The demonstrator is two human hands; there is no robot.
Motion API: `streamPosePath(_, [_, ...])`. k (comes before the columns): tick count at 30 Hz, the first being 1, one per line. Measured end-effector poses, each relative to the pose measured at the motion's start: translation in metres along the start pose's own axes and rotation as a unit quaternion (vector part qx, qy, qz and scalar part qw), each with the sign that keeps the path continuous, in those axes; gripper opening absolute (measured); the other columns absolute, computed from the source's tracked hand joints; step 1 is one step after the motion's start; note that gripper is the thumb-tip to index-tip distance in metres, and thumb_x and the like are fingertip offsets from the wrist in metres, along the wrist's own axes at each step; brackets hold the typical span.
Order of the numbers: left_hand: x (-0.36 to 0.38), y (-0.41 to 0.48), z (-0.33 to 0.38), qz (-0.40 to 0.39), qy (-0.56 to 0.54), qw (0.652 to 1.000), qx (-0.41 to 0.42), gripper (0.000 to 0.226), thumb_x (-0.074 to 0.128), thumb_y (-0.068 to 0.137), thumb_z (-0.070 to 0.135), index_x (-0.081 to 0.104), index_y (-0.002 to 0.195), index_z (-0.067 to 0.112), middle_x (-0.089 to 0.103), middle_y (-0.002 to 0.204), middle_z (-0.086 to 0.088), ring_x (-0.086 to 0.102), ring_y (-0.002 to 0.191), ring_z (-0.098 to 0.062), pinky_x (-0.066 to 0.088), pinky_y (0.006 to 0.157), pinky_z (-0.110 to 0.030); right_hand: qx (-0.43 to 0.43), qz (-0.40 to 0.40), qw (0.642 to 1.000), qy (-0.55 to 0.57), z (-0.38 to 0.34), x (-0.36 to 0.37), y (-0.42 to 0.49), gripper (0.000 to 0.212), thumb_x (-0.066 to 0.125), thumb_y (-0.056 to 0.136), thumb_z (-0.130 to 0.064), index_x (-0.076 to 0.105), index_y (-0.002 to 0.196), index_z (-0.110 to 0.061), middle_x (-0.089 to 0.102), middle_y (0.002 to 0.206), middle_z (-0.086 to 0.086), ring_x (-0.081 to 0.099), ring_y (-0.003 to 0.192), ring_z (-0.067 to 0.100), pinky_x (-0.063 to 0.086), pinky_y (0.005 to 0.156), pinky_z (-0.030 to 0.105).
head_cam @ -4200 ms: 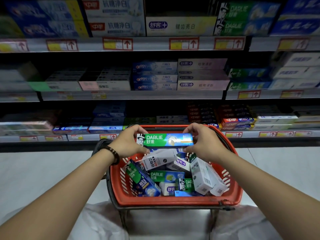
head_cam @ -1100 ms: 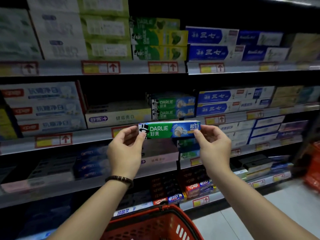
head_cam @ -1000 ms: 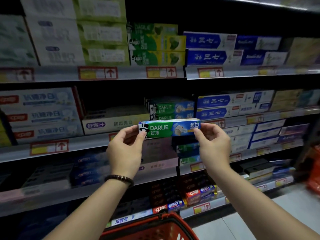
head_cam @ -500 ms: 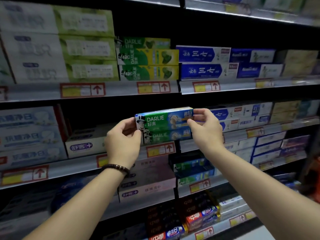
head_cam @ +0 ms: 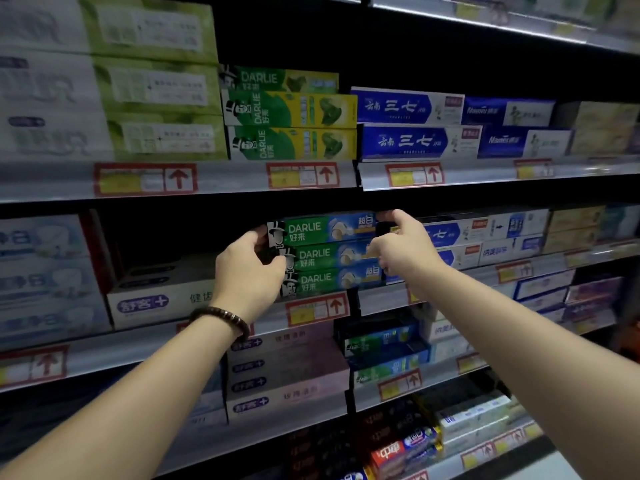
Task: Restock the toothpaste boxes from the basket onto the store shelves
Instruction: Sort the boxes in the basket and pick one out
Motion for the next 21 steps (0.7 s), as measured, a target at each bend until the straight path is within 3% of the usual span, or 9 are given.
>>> streamPosePath(3, [0.002, 0.003, 0.007, -0.026, 0.02, 0.999, -0.002, 0.069, 0.07, 0.098, 0.03, 0.041, 0.156, 0.007, 0.049, 0.155, -0.01, 0.055, 0.127, -0.026, 0.038, 0.09, -0.025, 0.026, -0.01, 1.0, 0.011, 0.003, 0.0, 0.002, 0.066, 0.062, 0.093, 0.003, 0.044, 0.151, -0.023, 0.064, 0.104, 0.009, 0.048, 0.057, 0.023, 0.043, 0.052, 0.032])
streamPosePath(6, [0.006, 0.006, 0.01, -0.057, 0.032, 0.998, -0.006, 0.066, 0.07, 0.098, 0.03, 0.042, 0.155, 0.01, 0.053, 0.15, -0.009, 0.05, 0.086, -0.009, 0.038, 0.082, -0.024, 0.039, -0.036, 0.999, 0.011, 0.005, 0.004, 0.003, 0.07, 0.059, 0.092, 0.004, 0.042, 0.153, -0.027, 0.065, 0.109, 0.017, 0.052, 0.049, 0.021, 0.042, 0.049, 0.032])
streamPosePath(9, [0.011, 0.01, 0.009, -0.069, 0.032, 0.997, -0.019, 0.038, 0.071, 0.096, 0.03, 0.052, 0.127, 0.019, 0.064, 0.119, -0.001, 0.047, 0.071, -0.003, 0.043, 0.066, -0.023, 0.047, -0.05, 0.998, 0.008, 0.006, 0.005, 0.005, 0.074, 0.06, 0.091, 0.003, 0.04, 0.154, -0.031, 0.066, 0.109, 0.019, 0.055, 0.048, 0.02, 0.042, 0.048, 0.032])
streamPosePath(11, [0.012, 0.012, 0.008, -0.07, 0.032, 0.997, -0.031, 0.04, 0.072, 0.096, 0.03, 0.052, 0.128, 0.018, 0.054, 0.092, 0.012, 0.044, 0.067, 0.001, 0.039, 0.055, -0.018, 0.048, -0.056, 0.997, 0.01, 0.005, 0.005, 0.006, 0.075, 0.061, 0.091, 0.001, 0.038, 0.156, -0.03, 0.067, 0.106, 0.019, 0.055, 0.046, 0.019, 0.042, 0.049, 0.032])
streamPosePath(13, [0.013, 0.015, 0.008, -0.075, 0.033, 0.996, -0.035, 0.051, 0.072, 0.095, 0.03, 0.051, 0.138, 0.013, 0.042, 0.083, 0.017, 0.042, 0.066, 0.001, 0.042, 0.06, -0.021, 0.049, -0.064, 0.997, 0.01, 0.005, 0.006, 0.009, 0.079, 0.062, 0.091, 0.001, 0.036, 0.158, -0.03, 0.066, 0.099, 0.018, 0.055, 0.046, 0.02, 0.04, 0.048, 0.032])
streamPosePath(15, [0.014, 0.018, 0.007, -0.083, 0.036, 0.995, -0.044, 0.054, 0.074, 0.093, 0.032, 0.051, 0.137, 0.01, 0.043, 0.086, 0.012, 0.045, 0.071, -0.007, 0.045, 0.074, -0.029, 0.048, -0.072, 0.996, 0.001, 0.006, 0.007, 0.011, 0.084, 0.066, 0.088, 0.002, 0.034, 0.159, -0.031, 0.068, 0.093, 0.021, 0.056, 0.052, 0.024, 0.039, 0.048, 0.032])
streamPosePath(18, [0.019, 0.021, 0.006, -0.102, 0.035, 0.993, -0.051, 0.052, 0.077, 0.09, 0.035, 0.05, 0.131, 0.017, 0.042, 0.085, 0.012, 0.047, 0.086, -0.017, 0.046, 0.083, -0.035, 0.051, -0.081, 0.995, -0.018, 0.008, 0.008, 0.014, 0.09, 0.071, 0.083, 0.001, 0.033, 0.158, -0.03, 0.073, 0.104, 0.034, 0.056, 0.061, 0.029, 0.04, 0.048, 0.032])
streamPosePath(21, [0.022, 0.023, 0.007, -0.106, 0.039, 0.992, -0.051, 0.055, 0.077, 0.091, 0.035, 0.05, 0.133, 0.013, 0.036, 0.082, 0.016, 0.044, 0.075, -0.01, 0.044, 0.081, -0.033, 0.048, -0.08, 0.995, -0.026, 0.009, 0.007, 0.016, 0.089, 0.074, 0.082, 0.0, 0.034, 0.156, -0.028, 0.073, 0.105, 0.035, 0.057, 0.063, 0.029, 0.041, 0.048, 0.032])
Point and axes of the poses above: each hand's wrist, its own y-axis towards the middle knuckle, its own x-axis out of the palm, z = x × y, the point moved 5 cm from there along y, towards the middle knuckle
